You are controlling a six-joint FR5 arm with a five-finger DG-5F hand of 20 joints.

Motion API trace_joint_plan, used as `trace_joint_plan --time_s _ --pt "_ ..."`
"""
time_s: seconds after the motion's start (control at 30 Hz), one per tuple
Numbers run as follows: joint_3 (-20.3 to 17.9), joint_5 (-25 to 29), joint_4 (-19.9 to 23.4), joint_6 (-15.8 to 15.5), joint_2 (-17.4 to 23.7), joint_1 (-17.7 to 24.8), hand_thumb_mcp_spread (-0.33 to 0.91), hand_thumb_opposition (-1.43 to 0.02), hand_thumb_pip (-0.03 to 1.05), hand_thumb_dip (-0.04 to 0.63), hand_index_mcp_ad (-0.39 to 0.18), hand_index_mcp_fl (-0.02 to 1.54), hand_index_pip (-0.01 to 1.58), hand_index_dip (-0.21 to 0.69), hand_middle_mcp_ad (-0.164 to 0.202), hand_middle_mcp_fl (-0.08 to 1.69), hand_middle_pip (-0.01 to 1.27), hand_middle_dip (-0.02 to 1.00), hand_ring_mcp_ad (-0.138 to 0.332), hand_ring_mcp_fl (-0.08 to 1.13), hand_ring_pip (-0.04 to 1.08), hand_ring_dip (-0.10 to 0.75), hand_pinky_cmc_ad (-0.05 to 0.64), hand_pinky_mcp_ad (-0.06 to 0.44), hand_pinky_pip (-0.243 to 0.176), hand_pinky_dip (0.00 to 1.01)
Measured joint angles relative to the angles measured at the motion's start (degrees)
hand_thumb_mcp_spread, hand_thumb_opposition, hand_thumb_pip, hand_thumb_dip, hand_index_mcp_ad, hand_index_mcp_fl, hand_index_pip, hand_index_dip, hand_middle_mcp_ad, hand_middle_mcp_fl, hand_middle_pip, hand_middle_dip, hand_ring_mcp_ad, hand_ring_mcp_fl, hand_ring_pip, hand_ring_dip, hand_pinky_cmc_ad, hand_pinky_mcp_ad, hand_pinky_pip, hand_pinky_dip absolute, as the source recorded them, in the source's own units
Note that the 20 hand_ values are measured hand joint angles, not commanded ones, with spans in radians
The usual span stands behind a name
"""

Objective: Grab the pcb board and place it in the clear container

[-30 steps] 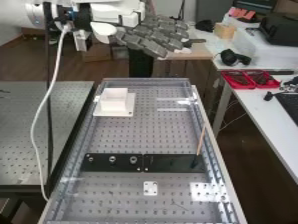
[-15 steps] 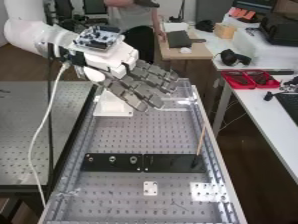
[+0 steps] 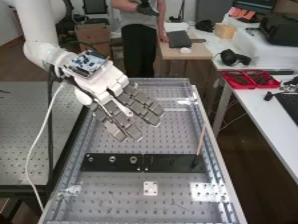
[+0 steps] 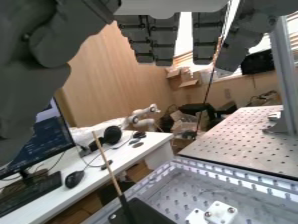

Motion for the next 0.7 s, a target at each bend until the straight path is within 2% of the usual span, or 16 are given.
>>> trace_joint_plan --time_s 0.17,0.3,0.37,0.47,0.6,0.7 --pt "-0.4 7.6 3.8 0.4 -2.5 1.9 0.20 -0.73 0.39 0.007 0.086 0.09 0.09 0.230 0.094 0.02 0.15 0.03 0.227 0.03 0.09 -0.031 0.293 0.230 -0.127 0.52" --pt "-0.1 11.3 4.8 1.4 -4.8 2.9 0.25 -0.73 0.42 0.010 0.073 0.14 0.09 0.230 0.091 0.02 0.15 0.03 0.223 0.01 0.09 -0.031 0.291 0.230 -0.127 0.54" --pt "0.1 13.0 5.4 2.4 -5.9 3.2 0.26 -0.73 0.48 0.035 0.065 0.14 0.09 0.236 0.091 0.02 0.15 0.05 0.223 0.01 0.10 -0.031 0.295 0.230 -0.127 0.55" --pt "0.4 15.1 6.9 3.3 -7.4 3.5 0.27 -0.73 0.49 0.065 0.056 0.14 0.12 0.232 0.091 0.02 0.14 0.06 0.223 0.01 0.10 -0.031 0.291 0.229 -0.127 0.57" --pt "0.7 15.8 7.6 5.0 -8.5 3.5 0.30 -0.75 0.55 0.108 0.035 0.14 0.29 0.216 0.089 0.02 0.14 0.08 0.222 0.00 0.10 -0.031 0.291 0.213 -0.127 0.57" --pt "0.7 16.0 8.2 6.0 -9.5 3.3 0.32 -0.77 0.57 0.143 0.024 0.14 0.55 0.169 0.093 0.02 0.14 0.08 0.223 0.00 0.09 -0.031 0.290 0.215 -0.127 0.57"
